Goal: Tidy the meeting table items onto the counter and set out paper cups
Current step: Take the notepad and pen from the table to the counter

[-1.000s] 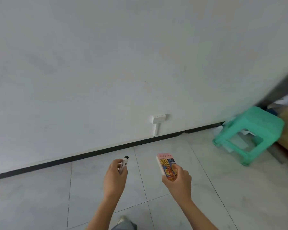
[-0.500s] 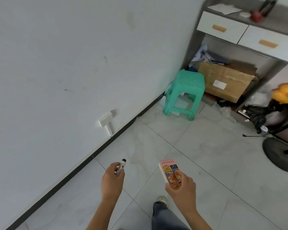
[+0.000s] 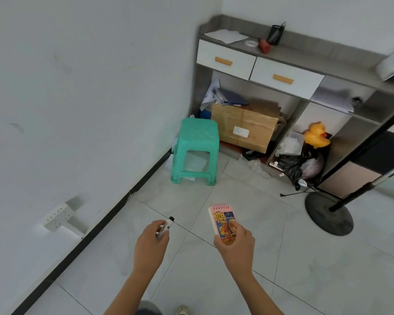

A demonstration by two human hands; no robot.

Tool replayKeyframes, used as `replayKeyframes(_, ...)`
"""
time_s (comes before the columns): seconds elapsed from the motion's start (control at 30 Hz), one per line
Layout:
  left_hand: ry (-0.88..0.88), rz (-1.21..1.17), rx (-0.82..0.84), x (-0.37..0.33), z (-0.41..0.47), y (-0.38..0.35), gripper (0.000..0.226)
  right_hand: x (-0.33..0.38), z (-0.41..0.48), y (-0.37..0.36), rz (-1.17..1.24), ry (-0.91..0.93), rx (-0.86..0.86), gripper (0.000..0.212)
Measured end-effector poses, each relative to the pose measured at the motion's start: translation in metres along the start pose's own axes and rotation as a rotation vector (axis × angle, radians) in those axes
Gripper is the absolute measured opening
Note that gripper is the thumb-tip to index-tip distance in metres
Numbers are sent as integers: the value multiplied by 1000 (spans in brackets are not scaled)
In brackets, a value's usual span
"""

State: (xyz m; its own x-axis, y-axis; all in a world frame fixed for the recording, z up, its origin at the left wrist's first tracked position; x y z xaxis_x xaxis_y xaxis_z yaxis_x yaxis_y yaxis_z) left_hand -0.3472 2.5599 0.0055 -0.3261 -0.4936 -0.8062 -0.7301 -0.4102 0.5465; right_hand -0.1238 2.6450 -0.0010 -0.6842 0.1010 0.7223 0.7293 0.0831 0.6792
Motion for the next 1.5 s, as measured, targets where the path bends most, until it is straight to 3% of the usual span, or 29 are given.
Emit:
replayKeyframes(0.3,17,103,45,-38,85,-46,24,-28,86,-8,-36,-121,67,61)
replayKeyframes(0.5,-16,71,46,-90,198,-85,25,-12,189,1,-57,-140,9,60)
replayKeyframes(0.73,-153,52,90,-193,328,-132,23,9,313,31,26,-235,-191,59)
replayKeyframes(1.03,-180,171,288,-235,394,-220,22,-14,401,40,-14,-391,-201,59)
replayKeyframes(1.3,-177,141,140,-322,499,-273,27,1,577,64,24,-237,-165,59)
replayKeyframes(1.5,-248,100,127,-445,561,-338,30,38,711,145,4,-5,-255,63)
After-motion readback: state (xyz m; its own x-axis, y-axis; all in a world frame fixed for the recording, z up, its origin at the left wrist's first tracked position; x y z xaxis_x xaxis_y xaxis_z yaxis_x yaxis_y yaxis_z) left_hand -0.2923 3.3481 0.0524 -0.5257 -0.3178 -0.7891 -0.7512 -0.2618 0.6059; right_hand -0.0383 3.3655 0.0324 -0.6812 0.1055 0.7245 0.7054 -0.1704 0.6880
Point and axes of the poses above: each hand's wrist, its own z-axis towards the middle knuckle, its own y-axis out of the back of the hand, x = y × z, the point moved 7 cm from there along z, towards the middle knuckle, and after that the axes turned 2 degrees about z, right-handed, at the moved point
